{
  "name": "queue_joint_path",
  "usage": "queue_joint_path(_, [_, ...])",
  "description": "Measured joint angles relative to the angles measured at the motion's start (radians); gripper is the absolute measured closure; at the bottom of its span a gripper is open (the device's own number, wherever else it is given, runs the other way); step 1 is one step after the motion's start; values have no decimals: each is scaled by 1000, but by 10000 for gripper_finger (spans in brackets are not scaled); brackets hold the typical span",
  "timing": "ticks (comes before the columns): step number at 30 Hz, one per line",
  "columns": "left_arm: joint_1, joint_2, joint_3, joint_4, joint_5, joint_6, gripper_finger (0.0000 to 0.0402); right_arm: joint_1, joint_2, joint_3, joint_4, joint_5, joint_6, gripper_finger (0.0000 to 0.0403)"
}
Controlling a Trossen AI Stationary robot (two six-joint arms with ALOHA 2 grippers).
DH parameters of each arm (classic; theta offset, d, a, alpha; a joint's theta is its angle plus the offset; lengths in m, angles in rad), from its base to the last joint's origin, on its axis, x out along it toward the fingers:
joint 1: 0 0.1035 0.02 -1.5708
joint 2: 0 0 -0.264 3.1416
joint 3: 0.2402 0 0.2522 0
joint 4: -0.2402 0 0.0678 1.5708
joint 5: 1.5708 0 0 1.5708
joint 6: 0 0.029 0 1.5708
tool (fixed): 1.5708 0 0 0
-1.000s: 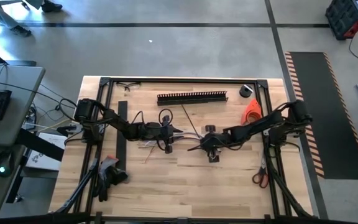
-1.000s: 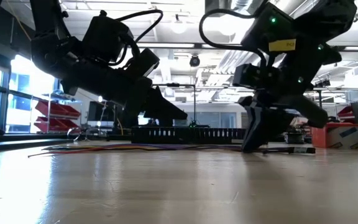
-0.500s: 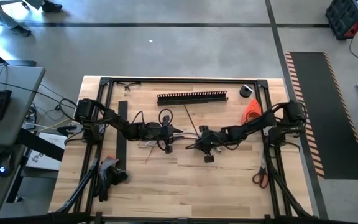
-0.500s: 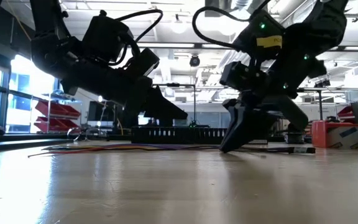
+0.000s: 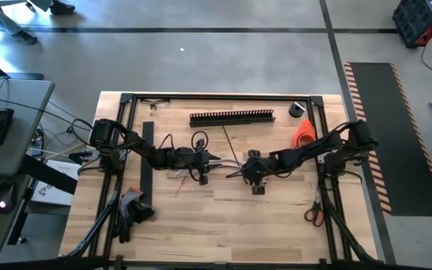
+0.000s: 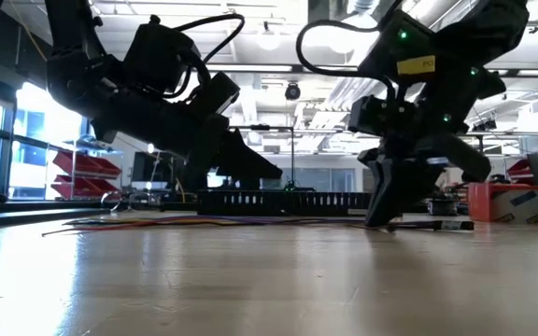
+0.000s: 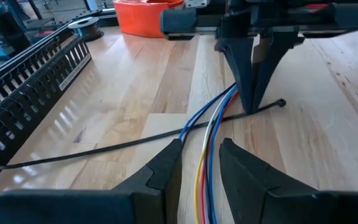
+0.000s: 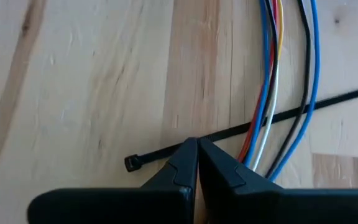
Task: Ziptie cables
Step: Wrap the cable wires with a black zip tie
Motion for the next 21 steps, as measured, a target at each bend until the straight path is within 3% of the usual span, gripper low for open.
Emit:
queue_joint_path(8, [0, 0, 0, 0, -2, 0, 314, 0, 33, 0, 99, -16, -39, 403])
queue_joint_path(21, [0, 0, 0, 1, -3, -3, 314, -20, 149, 1, 360, -159, -92, 403])
